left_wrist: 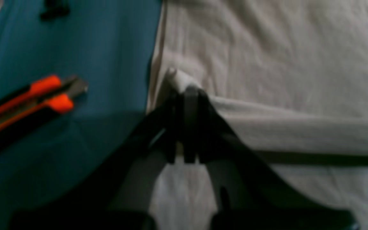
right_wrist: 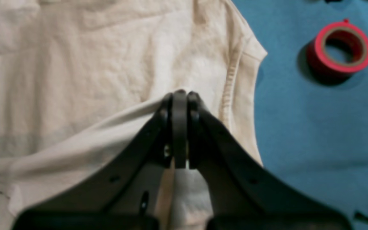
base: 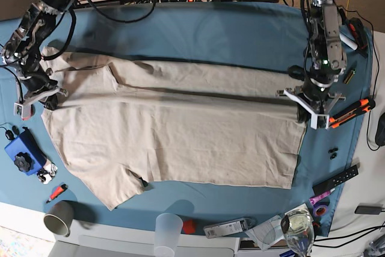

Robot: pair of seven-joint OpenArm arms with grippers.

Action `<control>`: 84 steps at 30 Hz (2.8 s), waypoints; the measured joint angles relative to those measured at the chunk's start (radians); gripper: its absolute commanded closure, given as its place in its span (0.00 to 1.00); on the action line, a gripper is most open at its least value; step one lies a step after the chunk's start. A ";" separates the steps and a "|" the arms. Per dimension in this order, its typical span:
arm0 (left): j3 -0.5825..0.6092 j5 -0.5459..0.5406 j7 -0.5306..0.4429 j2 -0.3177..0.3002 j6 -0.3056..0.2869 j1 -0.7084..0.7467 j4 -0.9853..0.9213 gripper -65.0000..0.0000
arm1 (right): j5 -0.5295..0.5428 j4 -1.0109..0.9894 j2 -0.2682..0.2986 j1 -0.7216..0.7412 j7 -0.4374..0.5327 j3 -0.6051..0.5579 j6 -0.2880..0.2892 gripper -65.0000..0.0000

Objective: Fold the T-shirt properly
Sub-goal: 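Open both grippers and raise them off the folded edge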

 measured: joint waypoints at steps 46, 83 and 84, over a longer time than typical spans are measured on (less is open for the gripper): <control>-0.025 0.041 0.349 0.000 0.034 -0.051 0.154 0.47 | 0.062 -0.132 0.069 0.255 -0.167 0.006 0.074 0.69; -0.136 -0.177 0.380 -0.001 -0.071 0.009 0.004 0.49 | 0.039 -0.132 0.089 0.057 -0.301 0.261 0.039 0.69; -0.136 -0.177 0.380 -0.002 -0.071 0.009 0.004 0.49 | 0.036 -0.132 0.085 0.057 -0.301 0.261 0.039 0.69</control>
